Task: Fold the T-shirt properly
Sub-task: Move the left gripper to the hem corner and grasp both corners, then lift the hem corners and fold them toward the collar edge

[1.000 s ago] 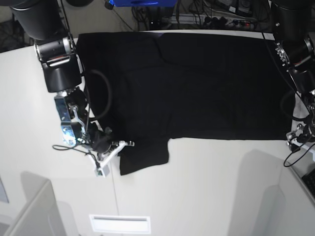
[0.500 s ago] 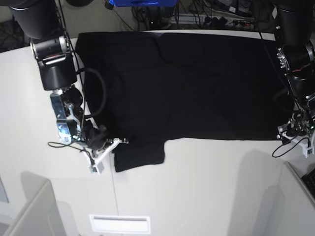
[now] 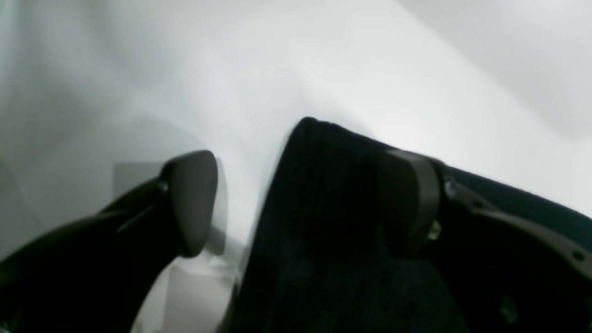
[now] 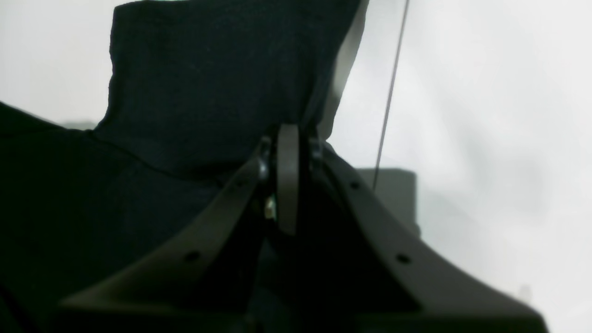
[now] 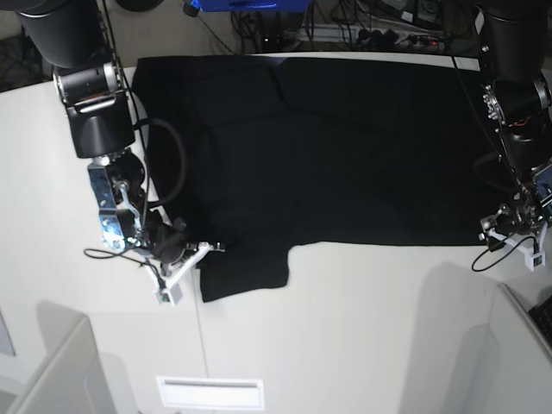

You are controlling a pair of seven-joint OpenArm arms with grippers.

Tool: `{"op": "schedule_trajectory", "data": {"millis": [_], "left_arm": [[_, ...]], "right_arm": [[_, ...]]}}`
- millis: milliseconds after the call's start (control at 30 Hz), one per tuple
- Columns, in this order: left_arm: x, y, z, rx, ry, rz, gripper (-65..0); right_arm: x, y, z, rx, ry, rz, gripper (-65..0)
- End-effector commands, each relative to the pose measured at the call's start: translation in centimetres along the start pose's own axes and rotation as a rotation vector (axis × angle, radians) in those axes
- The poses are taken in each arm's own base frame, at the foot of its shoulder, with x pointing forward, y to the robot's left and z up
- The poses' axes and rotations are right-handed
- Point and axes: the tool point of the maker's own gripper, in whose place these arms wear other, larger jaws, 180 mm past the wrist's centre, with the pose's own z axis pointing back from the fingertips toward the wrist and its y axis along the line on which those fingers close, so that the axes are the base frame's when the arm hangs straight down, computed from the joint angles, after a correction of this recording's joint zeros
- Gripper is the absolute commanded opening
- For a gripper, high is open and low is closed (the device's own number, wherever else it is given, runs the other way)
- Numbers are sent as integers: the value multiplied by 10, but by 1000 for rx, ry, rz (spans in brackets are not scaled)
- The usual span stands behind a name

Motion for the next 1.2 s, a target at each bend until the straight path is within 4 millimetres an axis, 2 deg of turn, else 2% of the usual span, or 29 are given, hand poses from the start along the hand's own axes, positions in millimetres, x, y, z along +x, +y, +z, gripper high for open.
{"op": "schedule_trajectory", "data": {"millis": [0,400,533,633,1000,1067,1167], "left_arm": [[28,9,7,16,-62,6,-133],[49,1,9,2,-97,14,-133],[49,-10,4,1,-122,-82,-133],[31,-9,-4,1,-93,-85,-133],[26,-8,-7,3,-94,-68,-135],[26,-8,-7,2,-92,-68,-168],[19,-17,-10,-13,-80,-68,-291]], "right_arm": [[27,2,6,4,-63,17,-650],[26,2,6,4,-62,16,-650],[26,3,6,6,-62,16,-650],[26,3,6,6,-62,16,-650],[26,2,6,5,-63,15,-650],[26,2,6,5,-65,14,-650],[27,2,6,5,-68,14,-650]]}}
